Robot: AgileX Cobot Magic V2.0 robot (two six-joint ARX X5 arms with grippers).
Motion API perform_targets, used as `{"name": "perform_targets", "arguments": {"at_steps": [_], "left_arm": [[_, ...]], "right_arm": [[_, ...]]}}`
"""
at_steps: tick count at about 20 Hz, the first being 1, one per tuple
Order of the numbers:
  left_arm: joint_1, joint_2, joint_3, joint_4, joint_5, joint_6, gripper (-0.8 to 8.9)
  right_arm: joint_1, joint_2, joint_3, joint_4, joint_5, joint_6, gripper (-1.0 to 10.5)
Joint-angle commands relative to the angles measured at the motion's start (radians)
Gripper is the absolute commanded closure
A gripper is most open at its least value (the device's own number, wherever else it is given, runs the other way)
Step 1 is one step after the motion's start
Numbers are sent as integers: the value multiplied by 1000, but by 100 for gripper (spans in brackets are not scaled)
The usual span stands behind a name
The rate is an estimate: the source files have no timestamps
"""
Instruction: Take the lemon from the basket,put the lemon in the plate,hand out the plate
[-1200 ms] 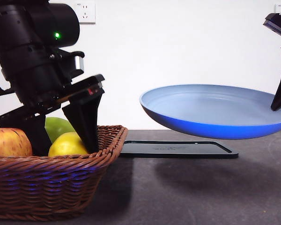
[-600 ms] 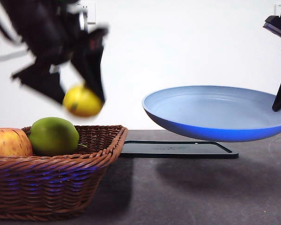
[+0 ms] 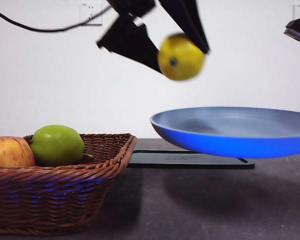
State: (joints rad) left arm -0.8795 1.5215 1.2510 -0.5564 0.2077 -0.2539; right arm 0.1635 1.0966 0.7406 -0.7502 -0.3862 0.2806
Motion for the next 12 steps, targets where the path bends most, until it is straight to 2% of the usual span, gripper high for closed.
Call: {"name": "perform_targets", "arguments": {"at_steps": [1, 6, 10, 12], "left_arm": [[-46, 53, 14, 16, -6, 20, 635], [-85, 131, 14, 17, -6, 19, 634], [-88, 134, 14, 13, -19, 19, 633], [-88, 134, 14, 5, -22, 19, 587]], "right_arm": [[10, 10, 14, -21, -8, 8, 943], [22, 10, 14, -47, -78, 6, 943], [33, 10, 14, -47, -87, 6, 943], [37, 10, 14, -48, -87, 6, 943]]}}
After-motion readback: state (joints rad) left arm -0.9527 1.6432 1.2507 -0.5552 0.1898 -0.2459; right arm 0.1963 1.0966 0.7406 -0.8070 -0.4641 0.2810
